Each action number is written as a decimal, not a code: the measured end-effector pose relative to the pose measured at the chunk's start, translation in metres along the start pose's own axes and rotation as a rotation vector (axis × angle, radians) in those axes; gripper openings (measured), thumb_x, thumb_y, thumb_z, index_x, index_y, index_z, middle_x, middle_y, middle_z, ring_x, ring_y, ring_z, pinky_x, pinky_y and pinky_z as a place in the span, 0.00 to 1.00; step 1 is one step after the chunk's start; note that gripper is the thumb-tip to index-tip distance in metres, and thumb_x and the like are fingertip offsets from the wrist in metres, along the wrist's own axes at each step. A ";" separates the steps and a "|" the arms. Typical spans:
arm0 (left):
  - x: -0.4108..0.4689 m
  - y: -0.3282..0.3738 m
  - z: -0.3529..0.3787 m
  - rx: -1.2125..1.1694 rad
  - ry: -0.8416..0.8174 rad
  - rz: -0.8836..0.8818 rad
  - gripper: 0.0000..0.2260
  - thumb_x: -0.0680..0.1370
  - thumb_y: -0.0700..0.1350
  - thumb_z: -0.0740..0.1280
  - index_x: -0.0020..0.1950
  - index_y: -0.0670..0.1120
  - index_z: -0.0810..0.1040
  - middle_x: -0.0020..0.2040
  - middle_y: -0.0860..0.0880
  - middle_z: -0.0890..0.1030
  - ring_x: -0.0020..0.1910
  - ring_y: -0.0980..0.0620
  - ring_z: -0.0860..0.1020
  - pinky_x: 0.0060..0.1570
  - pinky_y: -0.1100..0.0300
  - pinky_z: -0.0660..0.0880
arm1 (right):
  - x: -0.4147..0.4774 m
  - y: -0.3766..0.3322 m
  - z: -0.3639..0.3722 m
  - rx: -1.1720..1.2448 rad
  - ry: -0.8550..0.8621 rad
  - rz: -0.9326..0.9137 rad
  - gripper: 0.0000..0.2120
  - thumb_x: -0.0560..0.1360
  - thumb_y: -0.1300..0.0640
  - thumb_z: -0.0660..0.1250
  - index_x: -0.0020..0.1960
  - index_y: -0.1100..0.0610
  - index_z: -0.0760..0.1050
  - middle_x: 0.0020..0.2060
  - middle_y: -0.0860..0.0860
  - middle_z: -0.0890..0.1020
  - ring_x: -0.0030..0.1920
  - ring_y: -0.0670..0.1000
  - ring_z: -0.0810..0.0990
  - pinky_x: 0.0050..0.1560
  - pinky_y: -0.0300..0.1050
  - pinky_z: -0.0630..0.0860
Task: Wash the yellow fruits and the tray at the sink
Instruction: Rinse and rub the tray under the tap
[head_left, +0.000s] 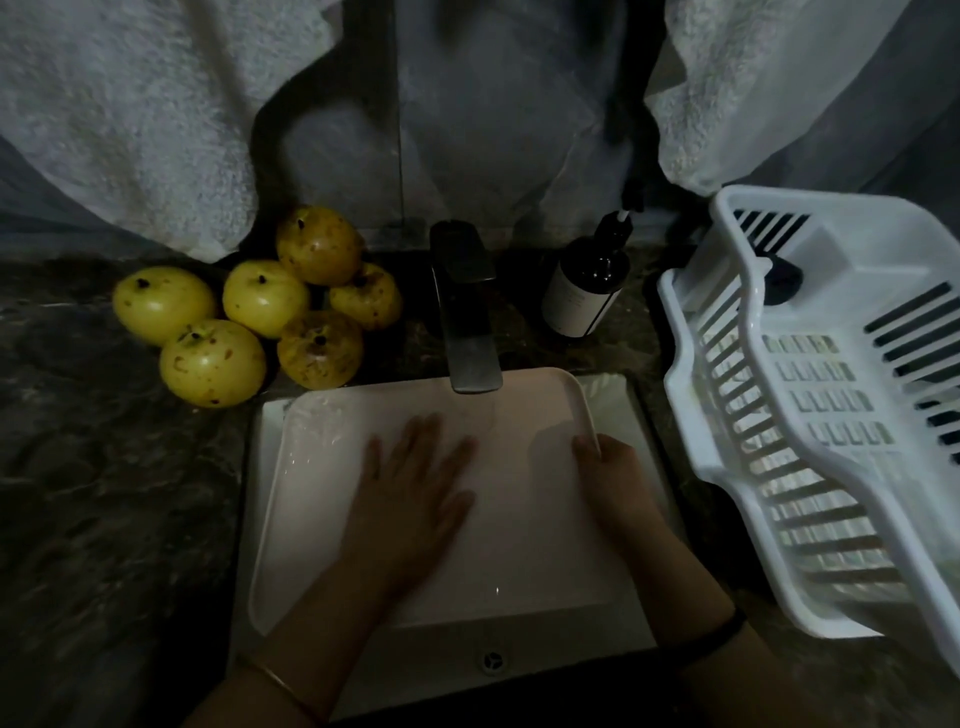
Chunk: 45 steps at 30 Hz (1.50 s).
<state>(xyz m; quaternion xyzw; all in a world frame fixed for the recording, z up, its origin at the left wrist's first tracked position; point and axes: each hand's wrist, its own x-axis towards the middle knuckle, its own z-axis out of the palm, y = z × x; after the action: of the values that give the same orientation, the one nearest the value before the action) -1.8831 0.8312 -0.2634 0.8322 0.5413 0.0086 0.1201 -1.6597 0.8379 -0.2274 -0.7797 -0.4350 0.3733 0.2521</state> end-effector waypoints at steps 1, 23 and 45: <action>0.001 -0.009 -0.001 -0.043 -0.004 -0.087 0.27 0.77 0.63 0.44 0.75 0.58 0.51 0.77 0.47 0.54 0.76 0.48 0.51 0.73 0.44 0.47 | 0.000 0.000 0.000 0.004 0.000 0.001 0.18 0.82 0.53 0.56 0.49 0.65 0.78 0.42 0.62 0.81 0.44 0.61 0.79 0.47 0.52 0.75; -0.031 -0.064 -0.056 -0.933 0.085 -0.978 0.24 0.77 0.57 0.65 0.62 0.38 0.73 0.53 0.35 0.80 0.47 0.38 0.79 0.49 0.45 0.77 | 0.002 0.003 -0.009 0.190 -0.130 0.039 0.12 0.81 0.52 0.58 0.46 0.54 0.77 0.38 0.51 0.81 0.38 0.48 0.78 0.32 0.35 0.74; -0.086 -0.045 -0.086 -1.697 -0.022 -1.019 0.11 0.79 0.46 0.63 0.54 0.39 0.77 0.49 0.35 0.82 0.48 0.37 0.80 0.43 0.50 0.75 | -0.023 -0.009 0.070 -0.693 0.019 -0.158 0.27 0.82 0.46 0.42 0.77 0.56 0.54 0.77 0.60 0.53 0.77 0.59 0.49 0.75 0.56 0.44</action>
<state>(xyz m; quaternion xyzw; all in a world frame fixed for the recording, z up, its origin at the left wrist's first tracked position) -1.9717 0.7874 -0.1797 0.1378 0.6479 0.3333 0.6709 -1.7282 0.8275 -0.2548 -0.7862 -0.5925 0.1754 0.0047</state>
